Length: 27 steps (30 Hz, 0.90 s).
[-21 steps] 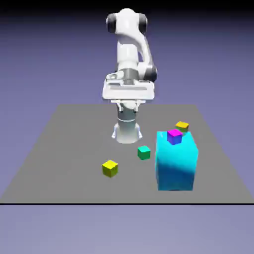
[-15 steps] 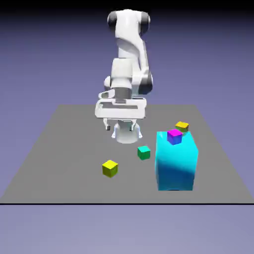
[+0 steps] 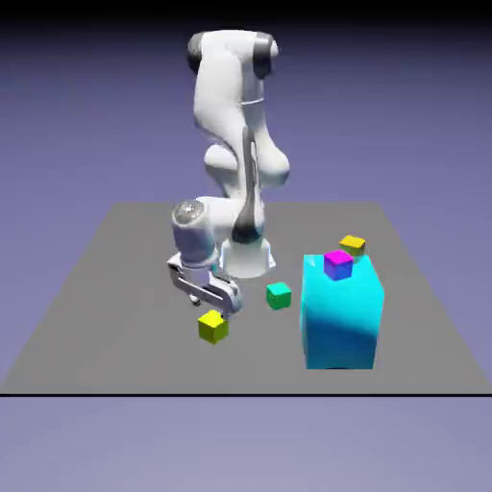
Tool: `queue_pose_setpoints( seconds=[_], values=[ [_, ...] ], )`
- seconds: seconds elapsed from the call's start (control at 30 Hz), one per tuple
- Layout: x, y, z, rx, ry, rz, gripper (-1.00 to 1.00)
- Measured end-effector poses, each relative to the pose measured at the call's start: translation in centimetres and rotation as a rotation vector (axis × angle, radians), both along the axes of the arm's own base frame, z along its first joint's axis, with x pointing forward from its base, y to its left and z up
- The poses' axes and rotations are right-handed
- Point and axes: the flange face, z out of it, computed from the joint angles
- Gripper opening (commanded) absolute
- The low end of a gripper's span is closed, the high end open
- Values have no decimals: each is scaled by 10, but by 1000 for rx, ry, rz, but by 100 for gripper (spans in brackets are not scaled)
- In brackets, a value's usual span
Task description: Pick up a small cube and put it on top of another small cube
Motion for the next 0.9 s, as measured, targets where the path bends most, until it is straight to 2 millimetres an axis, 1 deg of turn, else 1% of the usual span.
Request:
queue_pose_setpoints(
  seconds=[0.07, 0.1, 0.17, 0.37, 0.4, 0.43, 0.47, 0.53, 0.7, 0.9],
  values=[
    [-4, 2, -22, 0, 0, 0, 0],
    [-4, 3, -26, 0, 0, 0, -100],
    [-4, 3, -26, 0, 0, 0, -100],
    [3, -3, 39, 0, 0, 0, -100],
    [3, -3, 43, 0, 0, 0, -100],
    [3, -3, 43, 0, 0, 0, -100],
    [-1, -5, 34, 8, 44, -7, -100],
    [6, 6, 32, 12, 68, 158, -100],
    [19, 53, 59, 26, 65, 534, -100],
    [23, 105, 88, 27, 92, 965, -100]
  ],
)
